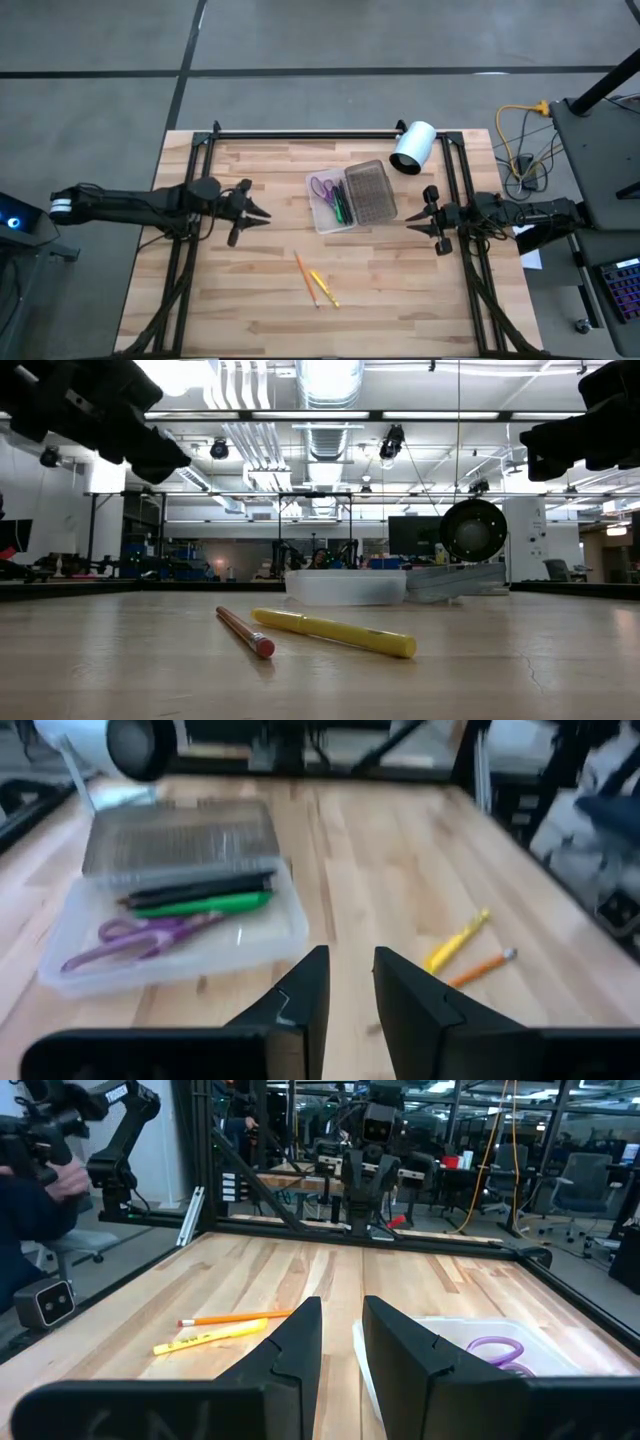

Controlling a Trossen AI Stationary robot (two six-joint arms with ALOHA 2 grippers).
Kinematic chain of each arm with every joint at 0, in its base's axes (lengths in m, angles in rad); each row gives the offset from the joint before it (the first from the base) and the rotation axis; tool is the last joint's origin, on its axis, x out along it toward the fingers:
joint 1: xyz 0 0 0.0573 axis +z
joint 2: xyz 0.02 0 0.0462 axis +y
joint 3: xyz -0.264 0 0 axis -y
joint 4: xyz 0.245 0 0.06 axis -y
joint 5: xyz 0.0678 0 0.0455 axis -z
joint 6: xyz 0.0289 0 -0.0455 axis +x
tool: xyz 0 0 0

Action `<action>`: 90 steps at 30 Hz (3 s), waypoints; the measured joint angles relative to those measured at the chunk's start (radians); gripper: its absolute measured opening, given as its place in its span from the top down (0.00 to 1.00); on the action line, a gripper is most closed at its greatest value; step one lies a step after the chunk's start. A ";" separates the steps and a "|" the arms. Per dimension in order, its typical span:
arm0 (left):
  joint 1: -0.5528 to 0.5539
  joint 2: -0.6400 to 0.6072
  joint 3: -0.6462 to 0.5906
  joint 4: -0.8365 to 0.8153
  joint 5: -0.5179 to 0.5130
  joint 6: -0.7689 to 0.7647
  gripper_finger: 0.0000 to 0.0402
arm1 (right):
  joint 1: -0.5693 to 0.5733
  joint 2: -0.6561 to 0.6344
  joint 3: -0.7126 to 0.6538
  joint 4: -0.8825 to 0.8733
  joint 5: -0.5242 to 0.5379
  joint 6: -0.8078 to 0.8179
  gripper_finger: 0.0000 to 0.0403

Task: Pick & place school supplies into a supply box
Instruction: Put the yellow pen into the supply box

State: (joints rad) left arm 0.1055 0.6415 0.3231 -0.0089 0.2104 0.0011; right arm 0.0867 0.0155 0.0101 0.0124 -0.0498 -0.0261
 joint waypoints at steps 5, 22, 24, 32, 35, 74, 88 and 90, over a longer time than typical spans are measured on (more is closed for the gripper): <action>-0.010 0.007 0.054 -0.209 0.024 0.051 0.83 | 0.000 0.000 0.000 0.000 0.000 0.000 0.83; -0.168 0.110 0.100 -0.175 0.084 0.235 0.83 | 0.000 0.000 0.000 0.000 0.000 0.000 0.83; -0.179 0.152 0.112 -0.175 0.084 0.271 0.83 | 0.000 0.000 0.000 0.000 0.000 0.000 0.83; -0.179 0.363 0.212 -0.174 0.038 0.311 0.83 | 0.000 0.000 0.000 0.000 0.000 0.000 0.83; -0.179 0.453 0.254 -0.176 0.030 0.335 0.83 | 0.000 0.000 0.000 0.000 0.000 0.000 0.83; -0.257 0.718 0.464 -0.197 0.015 0.584 0.83 | 0.000 0.000 0.000 0.000 0.000 0.000 0.83; -0.358 0.896 0.615 -0.264 -0.020 0.519 0.83 | 0.000 0.001 0.000 0.000 0.000 0.000 0.83; -0.369 0.931 0.641 -0.264 -0.037 0.501 0.83 | 0.000 0.000 0.000 0.000 0.000 0.000 0.83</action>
State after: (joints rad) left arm -0.2635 1.5724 0.9643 -0.2730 0.1736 0.5021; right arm 0.0868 0.0151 0.0101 0.0124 -0.0498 -0.0261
